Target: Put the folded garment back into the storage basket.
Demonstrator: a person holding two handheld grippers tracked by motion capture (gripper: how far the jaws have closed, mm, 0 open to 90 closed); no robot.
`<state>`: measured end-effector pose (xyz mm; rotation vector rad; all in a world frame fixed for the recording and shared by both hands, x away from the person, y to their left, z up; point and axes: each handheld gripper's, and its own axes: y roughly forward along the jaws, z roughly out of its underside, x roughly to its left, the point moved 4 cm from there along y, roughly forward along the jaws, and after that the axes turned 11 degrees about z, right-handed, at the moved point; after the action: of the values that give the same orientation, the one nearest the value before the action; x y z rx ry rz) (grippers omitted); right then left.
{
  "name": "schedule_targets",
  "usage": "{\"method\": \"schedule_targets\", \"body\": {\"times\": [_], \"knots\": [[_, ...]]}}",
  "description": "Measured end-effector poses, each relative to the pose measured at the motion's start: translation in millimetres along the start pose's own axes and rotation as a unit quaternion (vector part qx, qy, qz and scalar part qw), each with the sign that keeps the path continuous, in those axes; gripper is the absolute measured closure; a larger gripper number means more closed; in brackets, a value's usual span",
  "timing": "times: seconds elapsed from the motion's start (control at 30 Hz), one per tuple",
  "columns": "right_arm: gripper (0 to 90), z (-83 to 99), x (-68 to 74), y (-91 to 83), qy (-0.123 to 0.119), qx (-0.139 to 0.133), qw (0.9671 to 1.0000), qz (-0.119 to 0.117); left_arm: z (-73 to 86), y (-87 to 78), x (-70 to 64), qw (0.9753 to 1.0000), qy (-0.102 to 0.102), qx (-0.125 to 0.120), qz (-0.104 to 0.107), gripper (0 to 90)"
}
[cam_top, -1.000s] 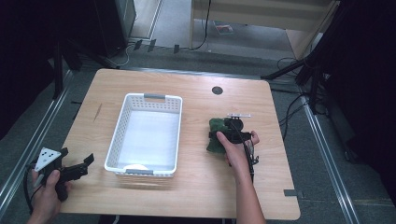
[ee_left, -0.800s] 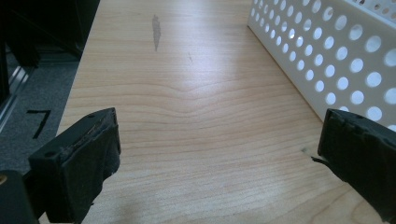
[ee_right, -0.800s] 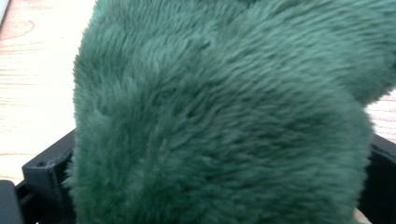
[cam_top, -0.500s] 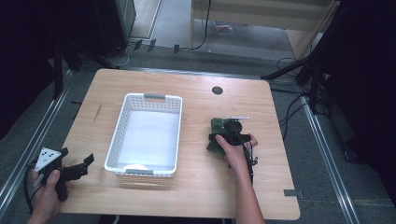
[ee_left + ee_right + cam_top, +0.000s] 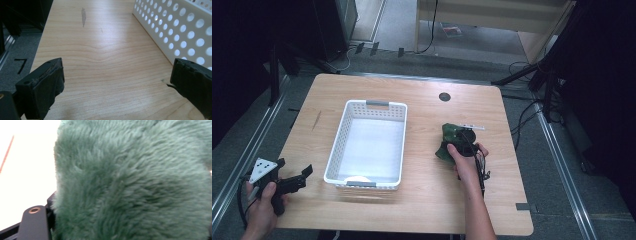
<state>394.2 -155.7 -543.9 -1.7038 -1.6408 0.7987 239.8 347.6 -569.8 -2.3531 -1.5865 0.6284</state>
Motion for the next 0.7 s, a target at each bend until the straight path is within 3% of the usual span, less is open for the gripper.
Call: {"method": "schedule_targets", "body": {"times": [0.3, 0.7], "knots": [[25.3, -10.5, 3.0, -24.9, 0.017, -0.028, 0.9993, -0.019, 0.0, 0.0, -0.1, 1.0000, 0.000, 0.000, 0.000, 0.3], [25.2, -28.7, 26.6, -60.0, -0.001, -0.062, 0.9973, -0.039, 0.0, -0.1, -0.2, 1.0000, 0.001, 0.000, 0.001, 0.3]]}}
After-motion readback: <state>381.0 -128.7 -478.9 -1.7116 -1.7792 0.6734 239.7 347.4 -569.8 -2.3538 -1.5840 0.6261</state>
